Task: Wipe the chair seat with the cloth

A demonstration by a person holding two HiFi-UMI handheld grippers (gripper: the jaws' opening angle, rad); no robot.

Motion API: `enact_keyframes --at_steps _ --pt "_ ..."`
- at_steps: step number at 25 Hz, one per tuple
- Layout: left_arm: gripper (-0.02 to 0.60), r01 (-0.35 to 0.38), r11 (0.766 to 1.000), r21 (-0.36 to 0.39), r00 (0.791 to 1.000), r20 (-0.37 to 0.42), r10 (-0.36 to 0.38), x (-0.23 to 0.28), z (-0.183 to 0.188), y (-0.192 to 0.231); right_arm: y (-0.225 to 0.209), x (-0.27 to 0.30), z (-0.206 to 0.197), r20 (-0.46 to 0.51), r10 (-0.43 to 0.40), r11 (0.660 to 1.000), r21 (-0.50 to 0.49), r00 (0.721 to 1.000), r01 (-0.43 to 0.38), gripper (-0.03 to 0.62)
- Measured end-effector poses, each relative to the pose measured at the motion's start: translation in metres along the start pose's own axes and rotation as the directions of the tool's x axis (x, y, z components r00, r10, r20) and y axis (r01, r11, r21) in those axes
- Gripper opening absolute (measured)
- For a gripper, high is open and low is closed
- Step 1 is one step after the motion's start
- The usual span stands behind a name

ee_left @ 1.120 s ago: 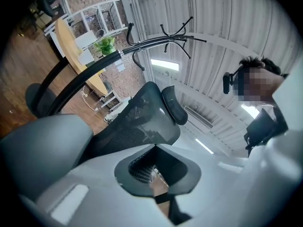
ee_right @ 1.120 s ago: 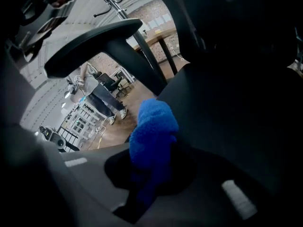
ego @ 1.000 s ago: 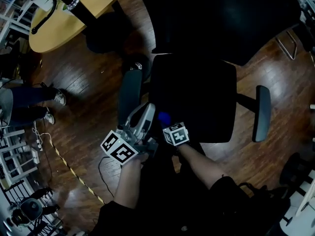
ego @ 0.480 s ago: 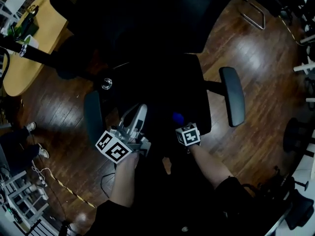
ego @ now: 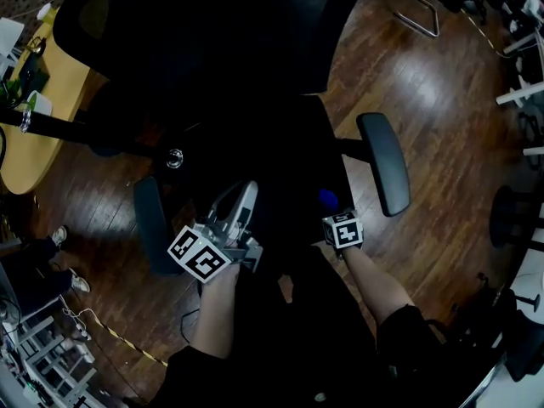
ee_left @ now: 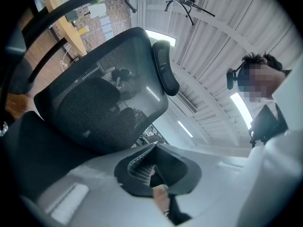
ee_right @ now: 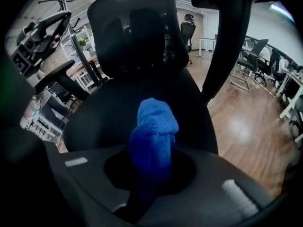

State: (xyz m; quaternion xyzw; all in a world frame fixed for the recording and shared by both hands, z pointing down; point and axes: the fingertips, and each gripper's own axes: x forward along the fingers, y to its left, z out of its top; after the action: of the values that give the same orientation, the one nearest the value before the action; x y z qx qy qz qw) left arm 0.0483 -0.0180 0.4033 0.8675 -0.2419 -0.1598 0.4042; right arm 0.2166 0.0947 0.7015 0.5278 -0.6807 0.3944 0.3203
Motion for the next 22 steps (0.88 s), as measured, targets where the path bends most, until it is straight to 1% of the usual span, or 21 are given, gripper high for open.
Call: enact_keyframes --at_steps 2,4,6,7,8,9,10,11,12,14,16,18,19,20,21,22 --pt "-0.006 -0.013 1.0 0.009 1.0 -0.003 0.013 -0.003 0.002 0.002 0.001 -0.002 0.001 -0.006 -0.006 1.0 0.004 1.0 0.006 0.037" --pt "-0.008 -0.024 1.0 0.011 1.0 0.001 0.023 -0.005 0.006 0.002 0.012 -0.009 0.017 0.037 0.03 1.0 -0.008 0.999 -0.03 0.037" --pt "-0.006 -0.036 0.999 0.011 0.999 0.006 0.036 -0.007 0.016 -0.001 0.035 -0.023 0.051 0.12 0.102 0.995 -0.03 0.988 -0.099 0.037" --pt "-0.006 -0.041 0.999 0.017 0.999 0.01 0.041 -0.008 0.024 -0.005 0.051 -0.034 0.074 0.168 0.149 0.989 -0.04 0.975 -0.144 0.037" --pt "-0.006 -0.043 0.999 0.029 0.999 0.016 0.042 -0.009 0.035 -0.011 0.069 -0.048 0.1 0.22 0.198 0.98 -0.053 0.955 -0.191 0.037" --pt "-0.006 -0.038 0.998 0.046 0.999 0.024 0.037 -0.008 0.048 -0.02 0.086 -0.066 0.129 0.276 0.247 0.969 -0.072 0.929 -0.236 0.037" --pt "-0.006 -0.028 0.997 0.067 0.999 0.033 0.026 -0.007 0.062 -0.031 0.103 -0.088 0.159 0.336 0.294 0.956 -0.101 0.895 -0.276 0.037" --pt "-0.006 -0.014 0.996 0.088 0.999 0.04 0.011 -0.006 0.075 -0.046 0.119 -0.115 0.187 0.394 0.338 0.941 -0.137 0.855 -0.309 0.037" --pt "-0.006 0.001 0.994 0.111 0.999 0.044 -0.005 -0.006 0.086 -0.062 0.135 -0.146 0.21 0.447 0.38 0.925 -0.175 0.81 -0.337 0.037" --pt "-0.006 0.035 0.986 0.165 0.998 0.039 -0.042 -0.008 0.102 -0.1 0.165 -0.213 0.246 0.532 0.456 0.89 -0.256 0.714 -0.378 0.037" --pt "-0.006 0.078 0.971 0.226 0.996 0.027 -0.086 -0.009 0.116 -0.135 0.188 -0.274 0.274 0.596 0.518 0.855 -0.337 0.614 -0.394 0.037" --pt "-0.006 0.122 0.952 0.282 0.991 0.019 -0.133 -0.008 0.129 -0.166 0.202 -0.324 0.296 0.641 0.561 0.827 -0.405 0.524 -0.391 0.037" --pt "-0.006 0.14 0.942 0.304 0.988 0.017 -0.152 -0.008 0.132 -0.18 0.205 -0.343 0.303 0.655 0.577 0.815 -0.43 0.488 -0.387 0.037" --pt "-0.006 0.155 0.935 0.32 0.985 0.017 -0.17 -0.009 0.134 -0.192 0.206 -0.359 0.307 0.664 0.59 0.806 -0.45 0.46 -0.385 0.037" --pt "-0.006 0.169 0.93 0.328 0.983 0.017 -0.185 -0.009 0.134 -0.201 0.207 -0.37 0.31 0.67 0.599 0.799 -0.464 0.439 -0.382 0.037" --pt "-0.006 0.179 0.927 0.329 0.98 0.018 -0.196 -0.009 0.134 -0.208 0.207 -0.377 0.311 0.675 0.604 0.795 -0.473 0.423 -0.38 0.037"
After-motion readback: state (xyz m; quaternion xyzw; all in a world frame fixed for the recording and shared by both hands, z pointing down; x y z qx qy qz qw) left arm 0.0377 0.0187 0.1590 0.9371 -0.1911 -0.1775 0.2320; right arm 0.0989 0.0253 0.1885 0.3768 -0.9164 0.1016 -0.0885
